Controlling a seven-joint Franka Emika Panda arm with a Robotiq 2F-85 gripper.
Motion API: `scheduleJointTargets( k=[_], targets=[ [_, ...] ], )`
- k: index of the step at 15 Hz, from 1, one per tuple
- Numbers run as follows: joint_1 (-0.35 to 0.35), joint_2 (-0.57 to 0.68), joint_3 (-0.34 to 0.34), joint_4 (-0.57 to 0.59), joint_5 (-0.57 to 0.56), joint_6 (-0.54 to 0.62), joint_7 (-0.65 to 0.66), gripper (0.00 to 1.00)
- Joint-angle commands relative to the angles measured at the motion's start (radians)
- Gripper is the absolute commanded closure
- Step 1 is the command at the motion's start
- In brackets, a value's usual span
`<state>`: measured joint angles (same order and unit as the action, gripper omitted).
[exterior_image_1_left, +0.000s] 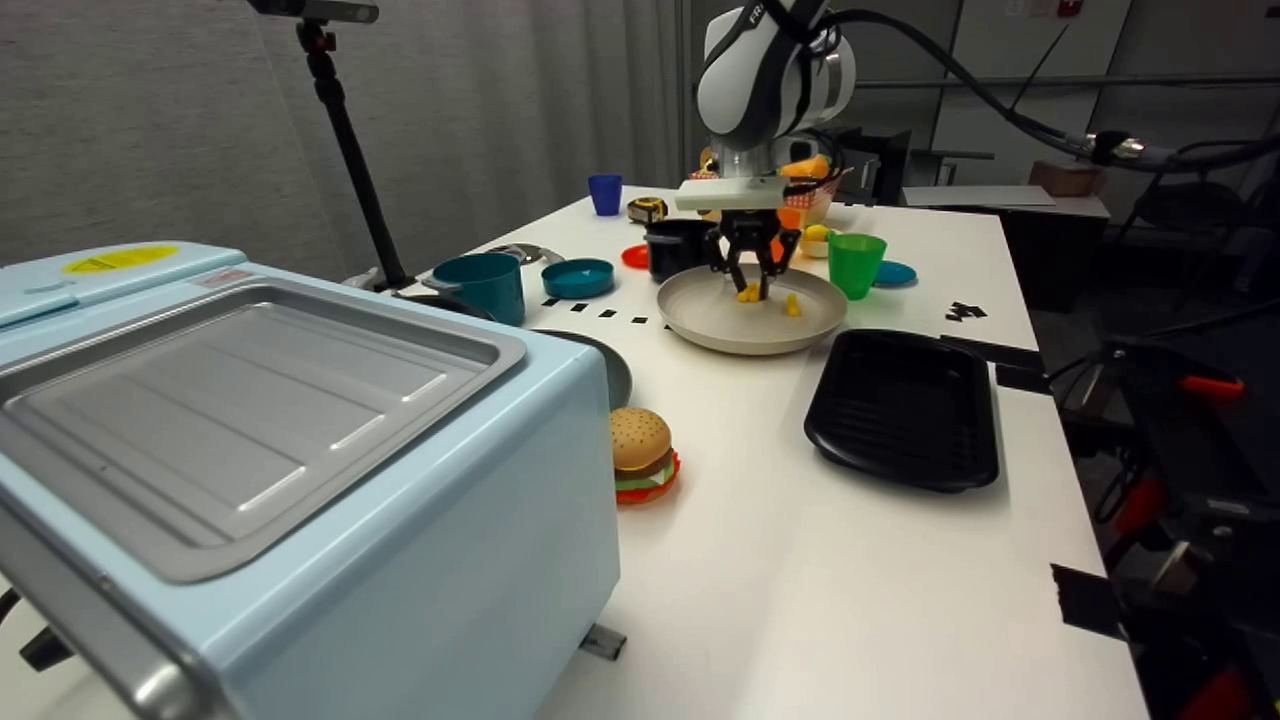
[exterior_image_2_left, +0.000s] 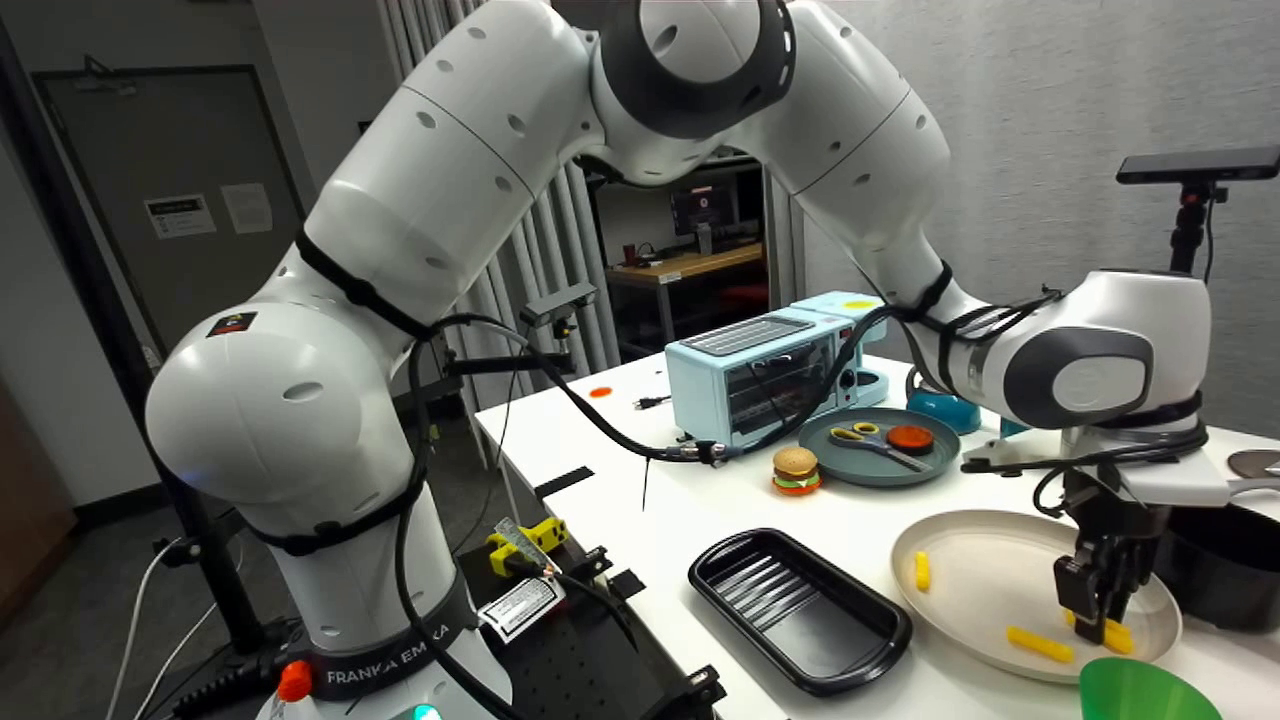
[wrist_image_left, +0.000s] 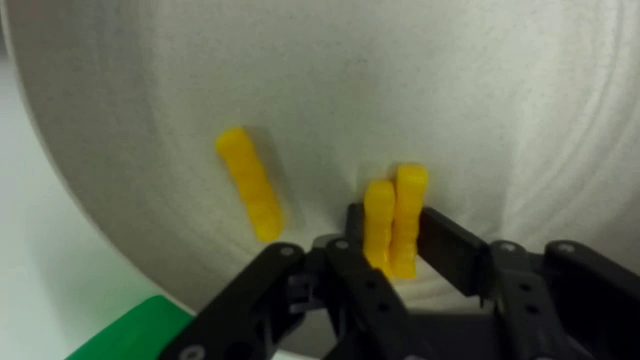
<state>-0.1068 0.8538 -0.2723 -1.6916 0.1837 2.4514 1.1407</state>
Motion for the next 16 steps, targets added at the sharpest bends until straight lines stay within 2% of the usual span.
scheduleJointTargets(
  k=[1,8,16],
  targets=[
    [0.002,0.027,-0.005,0.022,-0.013,0.012,0.01,0.92],
    [0.03,-0.037,-0.017,-0.046,-0.034,0.034,0.009,0.92],
    [0.068,-0.197,-0.037,-0.215,-0.072,0.086,0.009,0.92]
  ],
)
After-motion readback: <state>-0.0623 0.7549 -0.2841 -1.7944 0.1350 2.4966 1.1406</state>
